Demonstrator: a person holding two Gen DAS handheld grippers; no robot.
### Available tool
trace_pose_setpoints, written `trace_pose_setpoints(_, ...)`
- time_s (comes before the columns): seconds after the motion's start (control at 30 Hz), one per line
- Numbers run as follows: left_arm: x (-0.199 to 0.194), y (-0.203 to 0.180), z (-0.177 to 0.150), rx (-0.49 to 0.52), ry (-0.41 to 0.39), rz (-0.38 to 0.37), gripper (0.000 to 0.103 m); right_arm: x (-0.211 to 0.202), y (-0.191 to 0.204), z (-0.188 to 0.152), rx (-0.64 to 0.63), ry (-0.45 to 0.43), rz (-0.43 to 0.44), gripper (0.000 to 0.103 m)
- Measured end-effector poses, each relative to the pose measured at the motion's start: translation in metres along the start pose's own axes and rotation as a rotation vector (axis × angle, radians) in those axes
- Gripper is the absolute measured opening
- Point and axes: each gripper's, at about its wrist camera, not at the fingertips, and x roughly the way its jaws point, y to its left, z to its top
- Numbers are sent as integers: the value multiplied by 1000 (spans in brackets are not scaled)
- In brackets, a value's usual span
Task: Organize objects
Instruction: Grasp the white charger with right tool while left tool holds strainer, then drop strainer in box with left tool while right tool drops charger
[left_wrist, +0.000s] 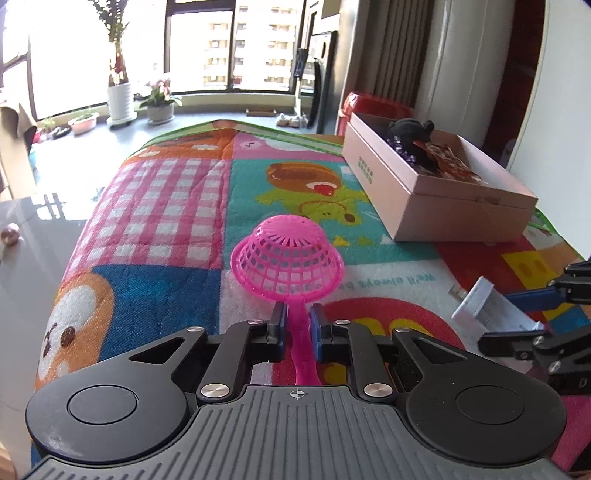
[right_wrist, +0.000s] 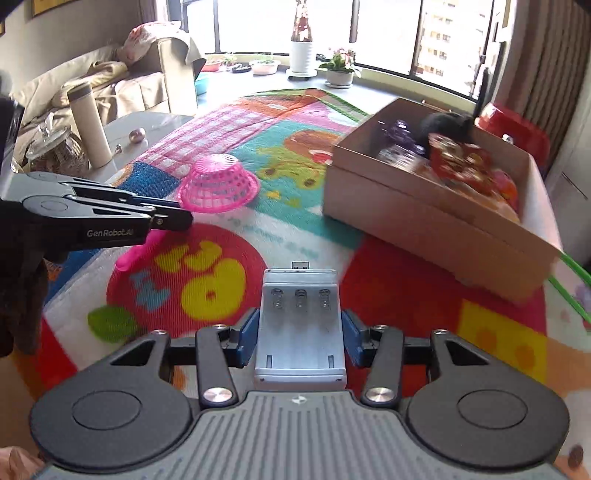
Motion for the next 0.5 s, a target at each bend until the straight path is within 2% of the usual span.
trace_pose_setpoints(0.1,-11,-7,7,-14,22,-59,16,-26,-22,-14,54,-35,-23,47)
trace_pose_setpoints(0.17,-21,-14,25,-22,-2,-104,16,-42,-38,-21,90,-61,-51,47)
trace_pose_setpoints(0.37,-42,-63,113,127,-187,-143,16,-75,-66,-33,157,-141,-103,47)
trace_pose_setpoints(0.43,-36,-78,141,136,-232,-156,16,-81,-72,-36,178,-158,-105,47)
trace_pose_setpoints(0.5,-19,-90,165,103,-264,-154,16,-83,-76,-39,195,-165,-112,47)
